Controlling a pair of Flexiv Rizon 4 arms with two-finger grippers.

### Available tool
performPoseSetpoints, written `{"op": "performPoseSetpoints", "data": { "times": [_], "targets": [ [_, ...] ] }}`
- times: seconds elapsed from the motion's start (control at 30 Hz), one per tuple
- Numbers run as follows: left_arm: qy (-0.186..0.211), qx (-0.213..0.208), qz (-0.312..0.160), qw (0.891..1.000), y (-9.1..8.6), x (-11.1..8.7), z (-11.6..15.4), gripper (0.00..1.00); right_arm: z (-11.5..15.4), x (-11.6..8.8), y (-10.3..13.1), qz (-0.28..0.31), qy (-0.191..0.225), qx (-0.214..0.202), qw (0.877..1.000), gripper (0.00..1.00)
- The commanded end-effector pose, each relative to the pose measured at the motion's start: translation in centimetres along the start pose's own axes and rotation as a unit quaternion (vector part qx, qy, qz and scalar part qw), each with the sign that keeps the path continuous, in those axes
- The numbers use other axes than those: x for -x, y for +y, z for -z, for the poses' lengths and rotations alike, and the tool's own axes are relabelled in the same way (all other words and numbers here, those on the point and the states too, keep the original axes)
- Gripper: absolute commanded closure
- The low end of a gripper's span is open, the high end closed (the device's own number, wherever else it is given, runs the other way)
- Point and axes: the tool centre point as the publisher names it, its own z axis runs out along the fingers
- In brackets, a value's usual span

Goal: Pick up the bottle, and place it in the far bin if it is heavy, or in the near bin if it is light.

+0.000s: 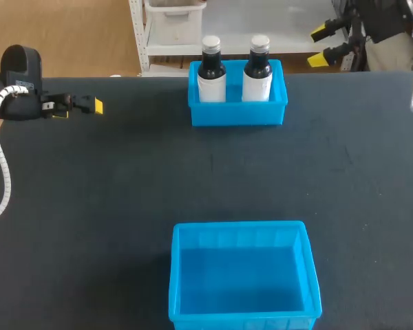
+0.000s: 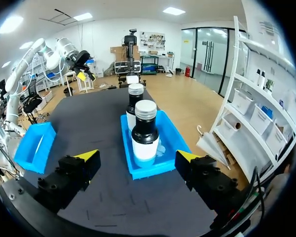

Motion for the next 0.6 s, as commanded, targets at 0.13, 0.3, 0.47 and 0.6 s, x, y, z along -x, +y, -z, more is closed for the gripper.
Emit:
{"op": "performPoseSetpoints", "data": {
  "times": [0.13, 0.3, 0.47, 0.6],
  "targets": [
    [0.0, 0.0, 0.0, 1.0, 0.0, 0.0, 0.0, 0.0, 0.92, 0.22, 2.23, -0.026, 0.006, -0.076, 0.997, 0.0],
    [0.0, 0.0, 0.0, 1.0, 0.0, 0.0, 0.0, 0.0, 0.92, 0.22, 2.23, -0.026, 0.006, -0.076, 0.997, 0.0],
    [0.0, 0.0, 0.0, 1.0, 0.0, 0.0, 0.0, 0.0, 0.92, 0.22, 2.23, -0.026, 0.006, -0.076, 0.997, 0.0],
    [0.0, 0.0, 0.0, 1.0, 0.0, 0.0, 0.0, 0.0, 0.92, 0.22, 2.23, -0.026, 0.006, -0.076, 0.997, 0.0]
  ]
}}
